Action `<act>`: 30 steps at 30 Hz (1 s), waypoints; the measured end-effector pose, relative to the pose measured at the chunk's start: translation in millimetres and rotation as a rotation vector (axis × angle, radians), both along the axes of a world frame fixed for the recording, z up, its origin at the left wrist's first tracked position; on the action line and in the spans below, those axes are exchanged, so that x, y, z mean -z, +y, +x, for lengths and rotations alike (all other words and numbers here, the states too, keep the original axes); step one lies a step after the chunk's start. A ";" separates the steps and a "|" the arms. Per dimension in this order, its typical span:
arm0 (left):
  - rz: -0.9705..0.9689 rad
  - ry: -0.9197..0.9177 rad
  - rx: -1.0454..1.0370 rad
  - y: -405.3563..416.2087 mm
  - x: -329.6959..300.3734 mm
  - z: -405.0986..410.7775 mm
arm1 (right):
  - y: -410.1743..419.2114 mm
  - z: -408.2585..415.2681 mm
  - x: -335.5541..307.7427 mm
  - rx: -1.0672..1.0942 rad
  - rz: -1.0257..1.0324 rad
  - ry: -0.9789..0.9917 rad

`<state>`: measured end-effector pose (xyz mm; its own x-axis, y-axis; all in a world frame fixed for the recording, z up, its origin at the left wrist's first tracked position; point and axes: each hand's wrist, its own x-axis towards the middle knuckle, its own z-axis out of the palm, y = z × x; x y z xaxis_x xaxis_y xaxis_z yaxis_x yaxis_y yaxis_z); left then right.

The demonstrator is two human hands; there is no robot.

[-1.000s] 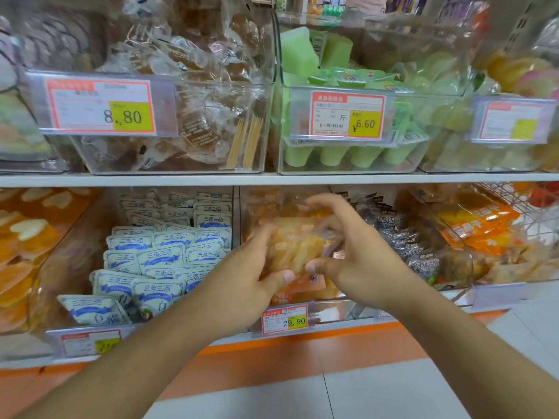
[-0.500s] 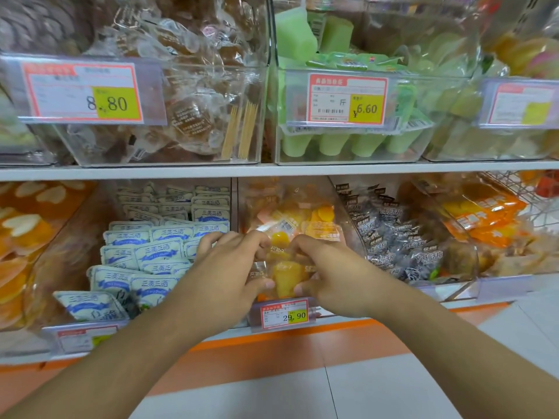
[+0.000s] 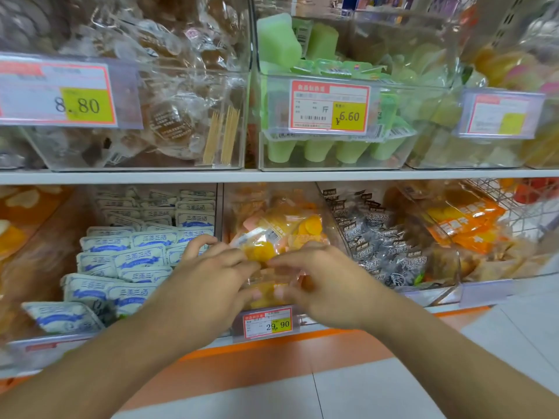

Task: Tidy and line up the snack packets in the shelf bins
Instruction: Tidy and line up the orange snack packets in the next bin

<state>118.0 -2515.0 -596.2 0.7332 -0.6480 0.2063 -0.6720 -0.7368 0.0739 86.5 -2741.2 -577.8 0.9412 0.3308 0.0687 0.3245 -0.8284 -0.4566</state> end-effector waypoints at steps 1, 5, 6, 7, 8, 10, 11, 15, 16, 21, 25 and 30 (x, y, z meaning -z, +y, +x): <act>0.011 0.002 0.011 1.3 0.2 2.6 | -8.9 3.6 -4.2 0.042 0.004 -0.073; 0.029 0.018 0.029 5.0 -0.5 9.3 | -45.4 24.8 -5.9 0.129 -0.282 -0.143; 0.032 0.024 0.025 4.9 -1.2 10.6 | -50.5 28.9 -1.7 0.115 -0.391 -0.119; 0.039 0.033 0.019 4.8 -2.0 11.7 | -53.5 31.6 2.4 0.100 -0.474 -0.100; 0.047 0.036 0.017 5.0 -2.4 12.5 | -53.9 33.3 5.5 0.091 -0.534 -0.090; 0.061 0.023 0.024 6.4 -1.4 12.2 | -51.6 35.8 9.4 0.084 -0.572 -0.110; 0.063 0.025 0.027 7.1 -1.3 10.8 | -50.2 37.1 11.3 0.087 -0.555 -0.150; 0.007 0.078 0.024 6.7 -3.5 6.2 | -50.6 32.5 5.1 0.115 -0.261 -0.254; -0.012 0.084 0.022 6.3 -3.1 6.1 | -52.2 29.0 -0.3 0.144 -0.172 -0.237; -0.046 0.115 -0.010 2.8 -4.6 3.5 | -68.8 14.5 -19.0 0.276 0.246 0.055; -0.035 0.137 -0.022 0.8 -6.8 2.2 | -66.8 8.6 -24.1 0.262 0.111 0.040; -0.016 0.171 -0.055 -1.0 -7.5 -0.7 | -62.6 10.7 -15.9 0.178 -0.073 0.027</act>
<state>117.3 -2516.0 -588.7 0.7930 -0.6032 0.0858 -0.6070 -0.7702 0.1958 97.2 -2803.9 -561.9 0.9865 0.1619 0.0247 0.1582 -0.9029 -0.3998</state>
